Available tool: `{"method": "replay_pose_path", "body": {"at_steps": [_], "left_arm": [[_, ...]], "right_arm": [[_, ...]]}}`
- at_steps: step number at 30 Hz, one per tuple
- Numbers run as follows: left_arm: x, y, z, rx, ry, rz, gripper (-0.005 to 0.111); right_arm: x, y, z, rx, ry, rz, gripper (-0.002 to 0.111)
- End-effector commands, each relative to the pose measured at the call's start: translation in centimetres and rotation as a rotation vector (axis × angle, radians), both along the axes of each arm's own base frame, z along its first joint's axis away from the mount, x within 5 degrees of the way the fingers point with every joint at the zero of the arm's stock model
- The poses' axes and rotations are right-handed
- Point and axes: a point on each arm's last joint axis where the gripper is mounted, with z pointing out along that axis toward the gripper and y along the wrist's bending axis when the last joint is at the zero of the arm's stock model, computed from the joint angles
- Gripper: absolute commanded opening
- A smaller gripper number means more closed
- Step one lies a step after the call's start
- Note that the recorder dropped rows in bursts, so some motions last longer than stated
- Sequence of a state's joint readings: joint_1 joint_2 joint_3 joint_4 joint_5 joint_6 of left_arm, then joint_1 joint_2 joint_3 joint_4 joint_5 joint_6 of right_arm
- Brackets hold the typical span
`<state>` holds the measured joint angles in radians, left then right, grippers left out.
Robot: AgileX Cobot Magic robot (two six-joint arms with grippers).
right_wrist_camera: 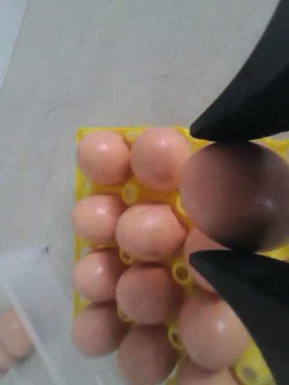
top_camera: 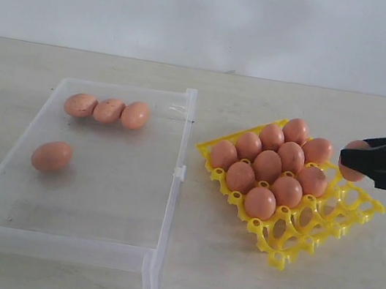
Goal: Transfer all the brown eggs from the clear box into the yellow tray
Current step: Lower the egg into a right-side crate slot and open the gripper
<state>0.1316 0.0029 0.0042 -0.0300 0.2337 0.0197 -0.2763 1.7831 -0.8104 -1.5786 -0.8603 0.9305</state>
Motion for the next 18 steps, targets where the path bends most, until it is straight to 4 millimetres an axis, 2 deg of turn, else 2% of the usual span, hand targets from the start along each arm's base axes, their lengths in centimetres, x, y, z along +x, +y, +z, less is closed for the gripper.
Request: {"method": "replay_pose_path", "body": {"at_steps": [1,7,18], "left_arm": [[0.0,0.0,0.2,-0.004,-0.009,-0.004,-0.004],[0.0,0.0,0.2,-0.004,-0.009,-0.004,-0.004],[0.0,0.0,0.2,-0.004,-0.009,-0.004,-0.004]], "right_arm": [[1.1,0.5,-0.9,-0.075,-0.039,-0.033,0.0],[2.5,0.7,-2.3,-0.05,-0.04,-0.035,0.0],[2.7,1.0,-3.3,0.015,-0.014,-0.032,0.001]]}}
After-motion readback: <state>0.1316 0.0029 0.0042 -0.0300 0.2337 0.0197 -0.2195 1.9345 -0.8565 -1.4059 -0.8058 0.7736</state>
